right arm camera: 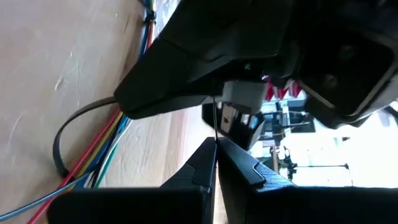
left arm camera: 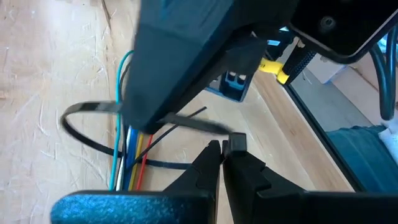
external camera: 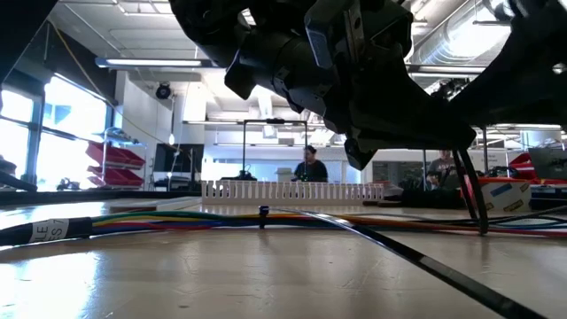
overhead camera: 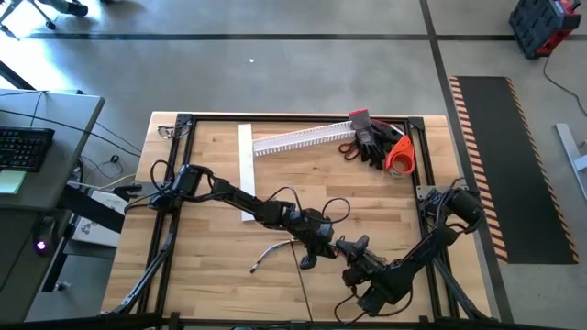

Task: Ziptie cables
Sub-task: Wrap the cable wires with the black zip tie

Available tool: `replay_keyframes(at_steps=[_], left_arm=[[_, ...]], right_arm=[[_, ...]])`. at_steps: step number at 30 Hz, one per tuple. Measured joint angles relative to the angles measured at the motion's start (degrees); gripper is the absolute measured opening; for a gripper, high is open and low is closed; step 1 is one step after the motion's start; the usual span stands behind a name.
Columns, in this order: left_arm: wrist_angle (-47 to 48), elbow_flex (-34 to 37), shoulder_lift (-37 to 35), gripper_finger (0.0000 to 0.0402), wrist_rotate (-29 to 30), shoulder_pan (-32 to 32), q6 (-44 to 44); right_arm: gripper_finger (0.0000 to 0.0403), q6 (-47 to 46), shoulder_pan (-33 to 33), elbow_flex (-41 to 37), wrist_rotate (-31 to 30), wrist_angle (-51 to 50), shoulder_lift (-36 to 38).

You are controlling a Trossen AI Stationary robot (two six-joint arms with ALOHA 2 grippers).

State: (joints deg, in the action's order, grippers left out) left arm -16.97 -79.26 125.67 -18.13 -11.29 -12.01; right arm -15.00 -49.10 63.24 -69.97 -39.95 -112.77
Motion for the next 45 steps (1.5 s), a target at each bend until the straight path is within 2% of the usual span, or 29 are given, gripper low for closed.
replay_keyframes(at_steps=[20, 28, 45], left_arm=[[0.0, 0.0, 0.0, 0.0000, -0.1, 0.0, 0.0], [-0.1, 0.0, 0.0, 0.0000, -6.6, 0.7, -4.3], [-2.7, 0.2, 0.0, 0.0000, -13.2, 2.3, -7.4]], right_arm=[[0.0000, 4.2, 0.2, 0.0, -1.4, 5.1, 0.0], [0.0000, 9.2, -0.8, 0.0, -2.9, 9.0, 0.0], [0.0000, 10.5, -0.8, 0.0, -3.1, 12.0, 0.0]])
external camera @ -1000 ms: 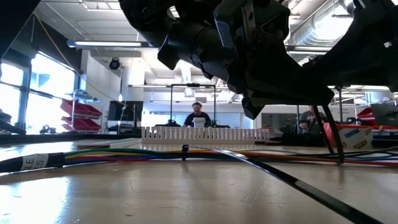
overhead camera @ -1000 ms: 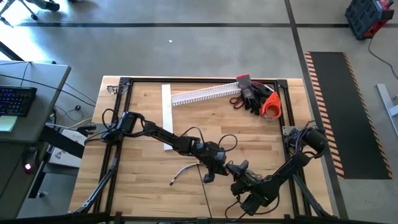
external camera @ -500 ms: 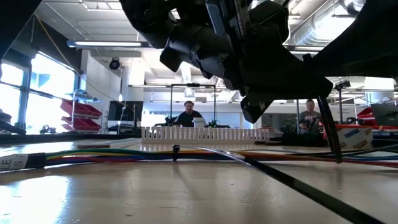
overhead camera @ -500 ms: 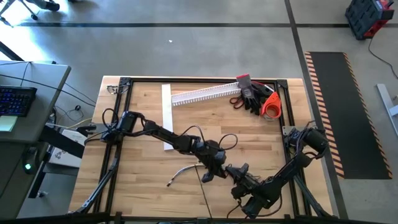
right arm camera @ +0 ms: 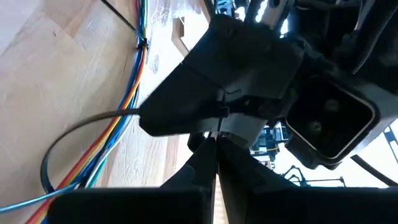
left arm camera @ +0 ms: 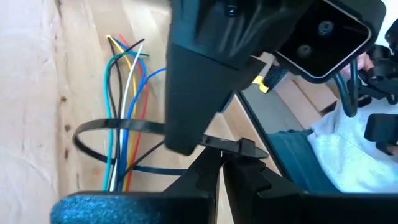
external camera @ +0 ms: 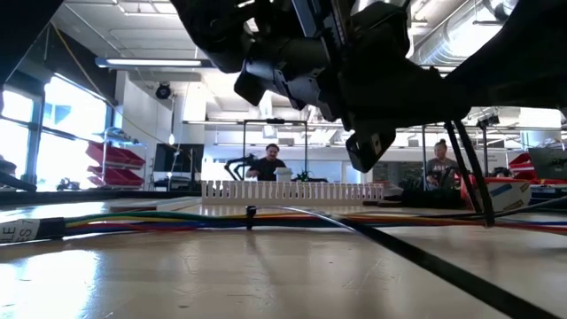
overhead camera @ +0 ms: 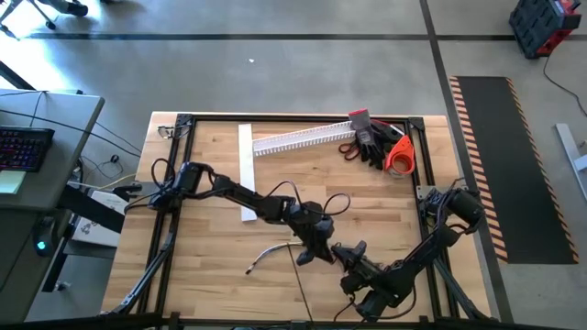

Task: Ziptie cables
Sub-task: Wrap the cable wires with the black zip tie

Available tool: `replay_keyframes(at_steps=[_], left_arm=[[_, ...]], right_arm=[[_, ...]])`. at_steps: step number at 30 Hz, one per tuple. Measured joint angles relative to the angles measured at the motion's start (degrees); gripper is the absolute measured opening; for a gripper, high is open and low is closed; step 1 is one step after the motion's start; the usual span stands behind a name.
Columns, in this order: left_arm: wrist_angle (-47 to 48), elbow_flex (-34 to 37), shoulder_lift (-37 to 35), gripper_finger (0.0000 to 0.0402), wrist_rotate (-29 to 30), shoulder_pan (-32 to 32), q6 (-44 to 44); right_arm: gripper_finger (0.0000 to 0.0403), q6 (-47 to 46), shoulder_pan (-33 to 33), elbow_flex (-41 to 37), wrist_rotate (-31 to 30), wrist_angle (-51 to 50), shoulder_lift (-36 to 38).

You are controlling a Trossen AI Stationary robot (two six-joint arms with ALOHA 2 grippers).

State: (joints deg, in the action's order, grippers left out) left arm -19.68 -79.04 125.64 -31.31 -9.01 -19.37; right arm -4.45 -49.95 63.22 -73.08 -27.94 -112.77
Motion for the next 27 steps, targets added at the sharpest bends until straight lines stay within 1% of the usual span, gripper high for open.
replay_keyframes(at_steps=[4, 8, 22, 24, 27], left_arm=[[-0.2, 0.3, 0.0, 0.0000, -0.5, 0.3, -0.1], [-0.4, 0.3, 0.0, 0.0000, -0.7, 0.5, -0.1], [-0.4, 0.4, 0.0, 0.0000, -1.2, 1.1, -0.6], [-0.4, 0.4, 0.0, 0.0000, -1.1, 1.0, -0.5], [-0.5, 0.4, 0.0, 0.0000, -1.1, 1.0, -0.5]], right_arm=[[0.0000, 0.1, -0.3, 0.0, -0.6, 1.9, 0.0], [0.0000, 2.6, -0.7, 0.0, -2.1, 3.4, 0.0], [0.0001, 4.8, -0.8, 0.0, -0.5, 7.2, 0.0], [0.0007, 4.9, -0.8, 0.0, -0.1, 7.1, 0.0], [0.0031, 4.7, -0.8, 0.0, 0.0, 6.6, 0.0]])
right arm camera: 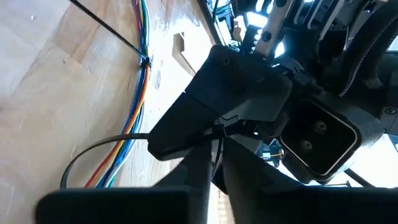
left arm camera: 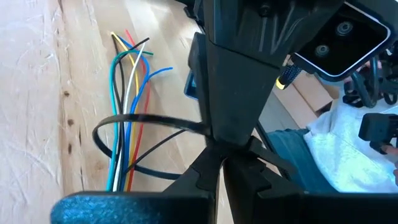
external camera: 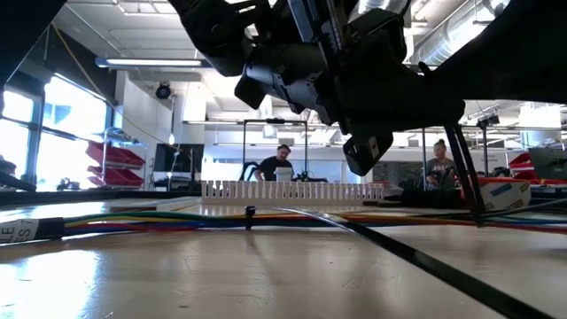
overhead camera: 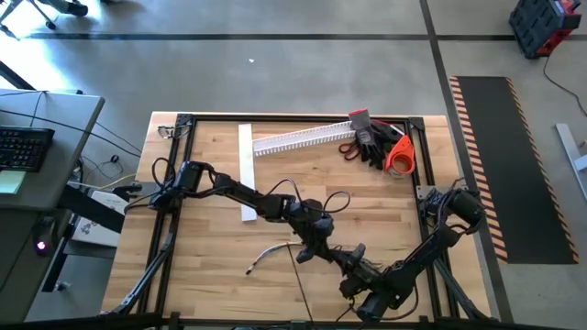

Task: Ziptie cables
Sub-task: Wrap the cable wires with the black zip tie

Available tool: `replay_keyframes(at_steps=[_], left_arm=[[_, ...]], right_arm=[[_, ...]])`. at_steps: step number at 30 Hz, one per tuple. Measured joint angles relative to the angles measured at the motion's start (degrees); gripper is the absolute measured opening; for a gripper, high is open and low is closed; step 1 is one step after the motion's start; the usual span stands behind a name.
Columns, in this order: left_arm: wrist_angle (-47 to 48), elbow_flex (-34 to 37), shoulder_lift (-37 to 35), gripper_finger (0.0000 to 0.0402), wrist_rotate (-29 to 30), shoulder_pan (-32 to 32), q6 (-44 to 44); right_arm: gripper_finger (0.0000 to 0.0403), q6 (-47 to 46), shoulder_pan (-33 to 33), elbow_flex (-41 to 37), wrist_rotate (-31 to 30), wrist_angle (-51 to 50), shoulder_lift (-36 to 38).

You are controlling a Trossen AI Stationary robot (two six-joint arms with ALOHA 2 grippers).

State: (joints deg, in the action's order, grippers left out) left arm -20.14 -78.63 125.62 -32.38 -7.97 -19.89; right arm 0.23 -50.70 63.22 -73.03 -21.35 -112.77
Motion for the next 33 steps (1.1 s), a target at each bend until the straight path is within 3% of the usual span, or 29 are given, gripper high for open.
replay_keyframes(at_steps=[6, 10, 18, 23, 33], left_arm=[[0.5, 0.0, 0.0, 0.0000, 0.6, -0.3, 0.4], [0.6, 0.0, 0.0, 0.0000, 1.0, -0.2, 0.5], [0.6, -0.1, 0.0, 0.0000, 1.1, -0.2, 1.0], [0.8, -0.1, 0.0, 0.0000, 1.0, -0.3, 1.2], [0.9, -0.1, 0.0, 0.0000, 0.9, -0.3, 1.5]], right_arm=[[0.0109, -1.7, 0.0, 0.0, 0.2, -1.2, 0.0], [0.0136, -5.4, -0.1, 0.0, 0.5, -4.3, 0.0], [0.0140, -19.2, -0.1, 0.0, 6.9, -14.7, 0.0], [0.0140, -28.5, 0.9, 0.0, 7.0, -19.8, 0.0], [0.0140, -33.5, 4.3, 0.0, 11.1, -21.1, 0.0]])
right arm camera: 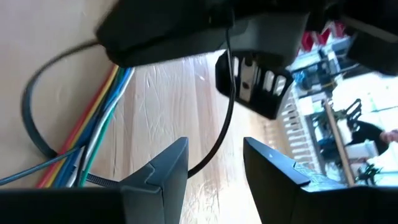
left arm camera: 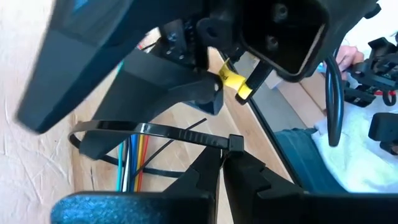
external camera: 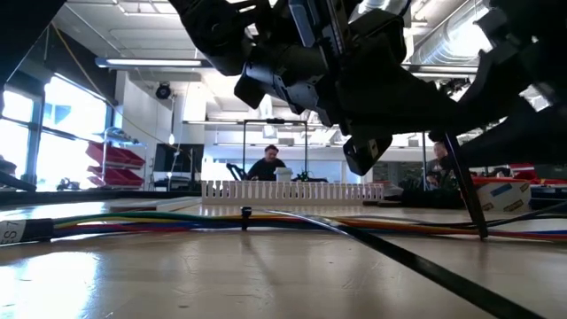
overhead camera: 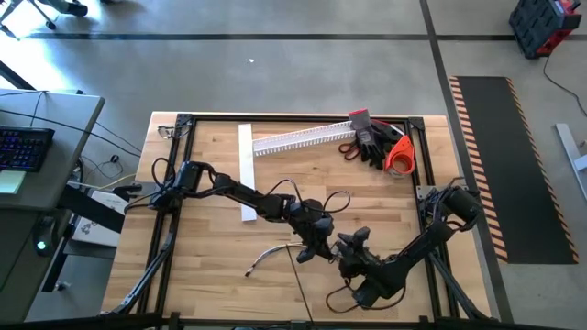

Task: Ziptie cables
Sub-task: Wrap the cable wires with the black zip tie

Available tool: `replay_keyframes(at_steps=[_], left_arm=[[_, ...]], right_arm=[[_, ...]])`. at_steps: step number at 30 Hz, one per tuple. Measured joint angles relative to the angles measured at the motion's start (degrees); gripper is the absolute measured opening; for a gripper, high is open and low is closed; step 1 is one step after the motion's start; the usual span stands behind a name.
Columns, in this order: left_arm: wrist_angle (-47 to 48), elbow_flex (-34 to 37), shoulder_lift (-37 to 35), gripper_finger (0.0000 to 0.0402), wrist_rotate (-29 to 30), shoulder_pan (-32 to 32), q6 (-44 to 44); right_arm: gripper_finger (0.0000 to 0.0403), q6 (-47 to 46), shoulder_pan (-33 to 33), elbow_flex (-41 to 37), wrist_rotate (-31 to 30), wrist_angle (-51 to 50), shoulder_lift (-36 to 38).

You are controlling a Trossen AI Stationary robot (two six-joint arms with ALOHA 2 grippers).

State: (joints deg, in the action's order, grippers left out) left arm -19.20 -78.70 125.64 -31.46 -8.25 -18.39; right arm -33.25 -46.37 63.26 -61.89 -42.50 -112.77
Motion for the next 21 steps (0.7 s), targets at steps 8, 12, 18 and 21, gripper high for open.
replay_keyframes(at_steps=[8, 12, 18, 21], left_arm=[[0.1, 0.0, 0.0, 0.0000, 0.0, -0.1, 0.1], [0.1, 0.0, 0.0, 0.0000, -0.1, -0.1, 0.1], [0.1, 0.0, 0.0, 0.0000, -0.1, -0.1, 0.1], [0.1, 0.0, 0.0, 0.0000, -0.1, -0.2, 0.1]], right_arm=[[0.0100, -1.4, 0.4, 0.0, 0.9, -0.3, 0.0], [0.0064, -1.4, 0.1, 0.0, 0.9, -0.7, 0.0], [0.0040, -1.4, 0.7, 0.0, 0.9, -0.8, 0.0], [0.0039, -1.3, 0.9, 0.0, 0.9, -0.8, 0.0]])
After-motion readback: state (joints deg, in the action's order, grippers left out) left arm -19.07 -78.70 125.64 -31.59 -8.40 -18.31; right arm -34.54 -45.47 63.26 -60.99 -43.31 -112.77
